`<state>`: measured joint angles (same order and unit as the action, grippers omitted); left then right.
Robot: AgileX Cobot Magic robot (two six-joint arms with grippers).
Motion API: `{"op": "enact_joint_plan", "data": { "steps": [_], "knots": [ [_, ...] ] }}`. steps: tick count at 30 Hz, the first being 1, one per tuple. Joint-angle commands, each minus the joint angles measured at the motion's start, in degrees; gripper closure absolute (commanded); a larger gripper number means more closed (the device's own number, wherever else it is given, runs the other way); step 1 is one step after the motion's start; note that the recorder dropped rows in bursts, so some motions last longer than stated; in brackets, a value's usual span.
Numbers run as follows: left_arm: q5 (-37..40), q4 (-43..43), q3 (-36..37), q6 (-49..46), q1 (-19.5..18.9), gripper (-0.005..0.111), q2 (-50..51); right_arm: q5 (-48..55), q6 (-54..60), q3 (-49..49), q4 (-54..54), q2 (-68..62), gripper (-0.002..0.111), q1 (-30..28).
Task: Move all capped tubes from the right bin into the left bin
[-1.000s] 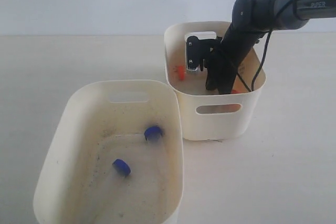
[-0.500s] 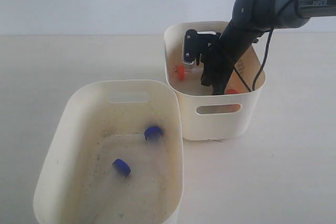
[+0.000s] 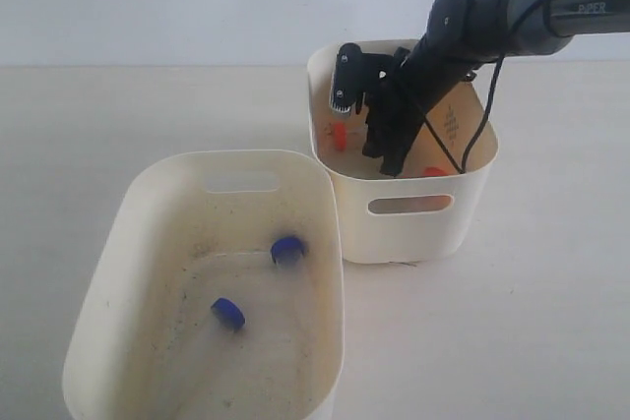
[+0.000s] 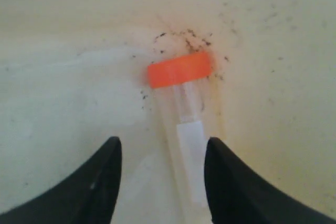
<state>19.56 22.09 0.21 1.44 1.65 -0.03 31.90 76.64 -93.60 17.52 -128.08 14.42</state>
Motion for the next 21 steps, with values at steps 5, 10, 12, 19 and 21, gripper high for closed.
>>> {"op": "enact_joint_plan", "data": {
  "steps": [5,10,12,19,21],
  "knots": [
    [-0.2,-0.2,-0.2,0.5,0.2,0.102,0.0,-2.8,-0.1,0.3,0.2,-1.9,0.061,0.7],
    [-0.2,-0.2,-0.2,0.5,0.2,0.102,0.0,-4.1,-1.5,0.3,0.2,-5.3,0.061,0.7],
    [-0.2,-0.2,-0.2,0.5,0.2,0.102,0.0,-4.3,-1.6,0.3,0.2,-5.7,0.061,0.7],
    [-0.2,-0.2,-0.2,0.5,0.2,0.102,0.0,0.6,-2.0,0.3,-4.6,-5.7,0.108,0.7],
    [-0.2,-0.2,-0.2,0.5,0.2,0.102,0.0,2.2,-2.0,0.3,-4.8,-5.6,0.108,0.7]
  ]
}}
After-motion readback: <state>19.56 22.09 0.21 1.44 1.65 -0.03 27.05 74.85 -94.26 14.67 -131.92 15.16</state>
